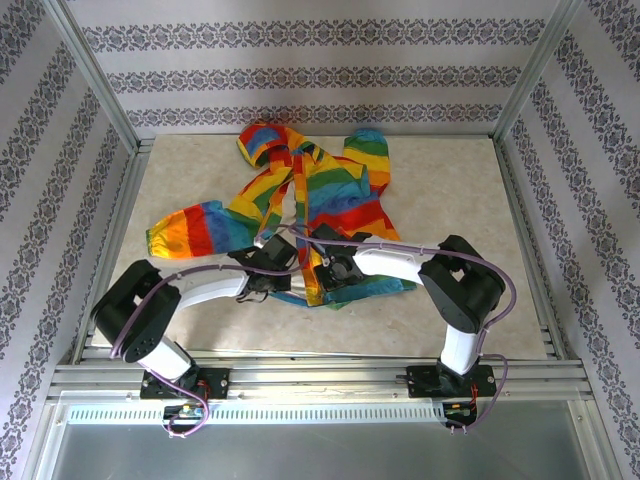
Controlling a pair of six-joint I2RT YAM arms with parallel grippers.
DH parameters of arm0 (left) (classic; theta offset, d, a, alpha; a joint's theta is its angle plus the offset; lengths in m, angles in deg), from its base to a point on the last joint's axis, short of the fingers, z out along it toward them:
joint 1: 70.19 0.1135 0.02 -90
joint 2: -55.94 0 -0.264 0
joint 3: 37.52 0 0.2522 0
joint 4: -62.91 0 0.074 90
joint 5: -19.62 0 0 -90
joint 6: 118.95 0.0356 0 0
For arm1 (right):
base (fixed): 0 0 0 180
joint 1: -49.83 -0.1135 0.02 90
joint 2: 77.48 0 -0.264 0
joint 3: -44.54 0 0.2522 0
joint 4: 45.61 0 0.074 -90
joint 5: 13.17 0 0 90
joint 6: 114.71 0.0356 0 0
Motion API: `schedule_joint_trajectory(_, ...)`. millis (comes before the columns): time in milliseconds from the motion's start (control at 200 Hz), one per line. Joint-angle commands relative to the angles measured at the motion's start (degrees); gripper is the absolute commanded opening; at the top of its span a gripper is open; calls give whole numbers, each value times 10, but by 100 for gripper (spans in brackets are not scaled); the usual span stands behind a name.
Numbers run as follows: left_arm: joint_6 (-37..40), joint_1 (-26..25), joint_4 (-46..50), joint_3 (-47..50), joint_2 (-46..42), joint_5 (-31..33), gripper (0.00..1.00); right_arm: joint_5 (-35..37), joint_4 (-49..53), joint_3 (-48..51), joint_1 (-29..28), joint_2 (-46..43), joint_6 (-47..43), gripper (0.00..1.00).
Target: Zip up the jacket
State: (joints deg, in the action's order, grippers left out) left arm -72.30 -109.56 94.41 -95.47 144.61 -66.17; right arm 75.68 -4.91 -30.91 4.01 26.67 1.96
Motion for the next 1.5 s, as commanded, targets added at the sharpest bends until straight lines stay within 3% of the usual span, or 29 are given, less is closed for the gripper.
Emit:
schedule_joint_trajectory(0, 19, -4, 51, 11, -62, 40, 15, 20, 42, 31, 11, 22, -7, 25)
schedule_joint_trajectory(120, 55, -3, 86, 6, -135, 59, 0, 8, 36, 29, 13, 23, -9, 25)
schedule_joint_trajectory(315, 122, -16, 99, -20, -194, 15, 0, -31, 10, 33, 24, 16, -3, 25)
schedule_joint_trajectory(585, 210, -188, 145, -118, -33, 31, 0, -92, -32, 61, 55, -16, 13, 26)
schedule_joint_trajectory(804, 187, -198, 137, -109, 17, 20, 0, -115, -42, 83, 70, -70, 21, 32)
schedule_joint_trajectory(979, 173, -196, 97, -69, -46, 20, 31, -131, -34, 90, 84, -119, 27, 36)
schedule_joint_trajectory(1124, 157, -188, 75, -28, -119, 9, 44, -148, -21, 86, 85, -150, 34, 38)
schedule_joint_trajectory(1369, 82, -156, 46, 47, -248, -9, 46, -185, -5, 72, 56, -165, 44, 38)
schedule_joint_trajectory(1499, 41, -140, 1, 97, -299, -33, 45, -231, -52, 85, 31, -150, 40, 39)
